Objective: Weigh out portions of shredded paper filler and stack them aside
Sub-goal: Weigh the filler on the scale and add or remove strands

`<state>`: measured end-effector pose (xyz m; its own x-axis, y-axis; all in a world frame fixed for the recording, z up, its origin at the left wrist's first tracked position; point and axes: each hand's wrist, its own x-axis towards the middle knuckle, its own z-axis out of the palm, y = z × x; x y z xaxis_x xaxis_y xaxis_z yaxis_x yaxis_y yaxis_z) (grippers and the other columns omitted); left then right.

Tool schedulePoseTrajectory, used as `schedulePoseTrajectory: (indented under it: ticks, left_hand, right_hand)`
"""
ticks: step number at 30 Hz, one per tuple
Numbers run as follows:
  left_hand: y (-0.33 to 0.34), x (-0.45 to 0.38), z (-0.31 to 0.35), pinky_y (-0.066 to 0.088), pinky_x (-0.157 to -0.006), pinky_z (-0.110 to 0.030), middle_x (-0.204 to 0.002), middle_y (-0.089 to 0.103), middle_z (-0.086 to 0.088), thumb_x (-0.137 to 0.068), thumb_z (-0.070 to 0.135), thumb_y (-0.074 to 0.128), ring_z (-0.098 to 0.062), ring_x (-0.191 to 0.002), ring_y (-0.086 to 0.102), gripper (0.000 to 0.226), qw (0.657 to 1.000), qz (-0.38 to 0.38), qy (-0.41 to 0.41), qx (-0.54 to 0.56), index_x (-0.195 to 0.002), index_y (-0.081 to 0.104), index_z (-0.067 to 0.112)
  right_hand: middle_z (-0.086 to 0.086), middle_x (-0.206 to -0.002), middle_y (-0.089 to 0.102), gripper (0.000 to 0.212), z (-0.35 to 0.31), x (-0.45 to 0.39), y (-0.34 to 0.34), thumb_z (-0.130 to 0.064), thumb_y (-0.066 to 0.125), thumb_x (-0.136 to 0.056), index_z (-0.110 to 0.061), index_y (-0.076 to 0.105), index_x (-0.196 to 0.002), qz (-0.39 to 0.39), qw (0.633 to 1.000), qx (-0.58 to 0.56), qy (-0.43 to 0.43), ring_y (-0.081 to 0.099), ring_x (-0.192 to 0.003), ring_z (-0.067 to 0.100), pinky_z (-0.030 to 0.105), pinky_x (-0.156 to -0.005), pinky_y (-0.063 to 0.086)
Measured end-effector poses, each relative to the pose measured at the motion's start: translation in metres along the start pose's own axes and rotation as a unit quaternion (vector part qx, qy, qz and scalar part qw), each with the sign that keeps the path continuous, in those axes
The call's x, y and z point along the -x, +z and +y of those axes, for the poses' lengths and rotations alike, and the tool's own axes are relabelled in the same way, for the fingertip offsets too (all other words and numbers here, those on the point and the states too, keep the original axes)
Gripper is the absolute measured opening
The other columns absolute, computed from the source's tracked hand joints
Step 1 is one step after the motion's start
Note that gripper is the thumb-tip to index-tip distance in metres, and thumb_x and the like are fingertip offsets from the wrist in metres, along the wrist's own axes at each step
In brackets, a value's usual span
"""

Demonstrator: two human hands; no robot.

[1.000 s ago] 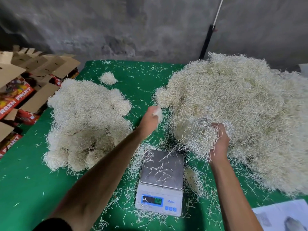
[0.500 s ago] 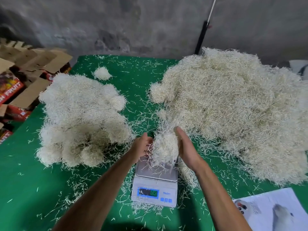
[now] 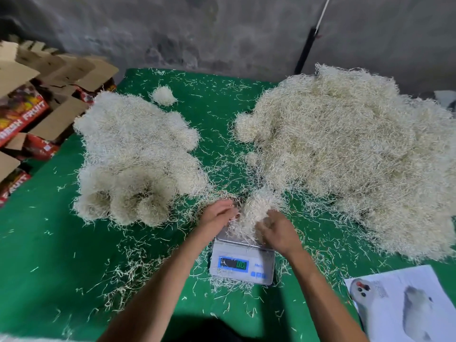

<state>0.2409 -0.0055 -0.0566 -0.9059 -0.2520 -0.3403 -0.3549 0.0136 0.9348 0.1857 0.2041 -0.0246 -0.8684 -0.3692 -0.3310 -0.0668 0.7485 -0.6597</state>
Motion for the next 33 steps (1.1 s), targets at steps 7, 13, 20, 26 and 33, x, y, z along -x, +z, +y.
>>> schedulePoseTrajectory:
  ticks: [7,13,20,26,33]
  left_hand:
    - [0.003,0.008,0.011,0.031,-0.119,-0.046,-0.160,0.036,0.007,-0.088,0.021,0.075,-0.021,-0.146,0.036,0.061,0.996,-0.010,0.013,-0.089,-0.140,0.052,0.045]
    - [-0.007,0.003,0.017,0.041,-0.106,-0.037,-0.154,0.040,-0.001,-0.080,0.042,0.082,-0.017,-0.135,0.043,0.083,0.997,0.034,0.023,-0.060,-0.150,0.038,0.036]
    - [-0.022,0.020,-0.009,0.053,-0.089,-0.025,-0.118,0.063,0.017,-0.096,0.058,0.057,-0.016,-0.111,0.062,0.043,0.996,0.081,0.018,0.046,-0.129,0.061,0.031]
    - [-0.018,0.040,-0.027,0.046,-0.110,-0.042,-0.142,0.057,0.011,-0.079,0.084,0.053,-0.014,-0.129,0.056,0.086,0.988,0.095,-0.022,0.119,-0.144,0.051,0.028]
    - [-0.027,0.045,-0.048,0.050,-0.102,-0.042,-0.143,0.058,-0.003,-0.085,0.078,0.046,-0.016,-0.123,0.060,0.082,0.969,0.132,-0.080,0.191,-0.144,0.050,0.022]
  right_hand:
    - [0.006,-0.099,0.076,0.019,-0.009,0.013,0.032,-0.025,0.057,-0.105,-0.014,0.072,-0.102,-0.049,0.978,-0.200,-0.024,0.074,-0.082,0.016,0.027,-0.072,0.062]
    - [-0.006,-0.092,0.078,0.023,0.019,0.026,0.014,-0.016,0.046,-0.109,-0.023,0.067,-0.112,0.121,0.939,-0.323,0.003,0.071,-0.069,0.009,0.022,-0.055,0.055]
    - [-0.011,-0.087,0.075,0.021,0.041,0.041,0.032,-0.017,0.048,-0.109,-0.024,0.066,-0.115,0.263,0.904,-0.336,0.024,0.067,-0.069,0.001,0.020,-0.060,0.054]
    - [-0.005,-0.133,0.065,0.038,0.051,0.049,0.041,-0.041,0.057,-0.104,-0.020,0.060,-0.136,0.236,0.930,-0.282,0.028,0.061,-0.121,0.007,0.042,-0.108,0.050]
    - [-0.006,-0.156,0.048,0.063,0.044,0.053,0.040,-0.063,0.055,-0.099,-0.030,0.045,-0.151,0.221,0.939,-0.263,0.030,0.048,-0.137,0.010,0.042,-0.113,0.041]
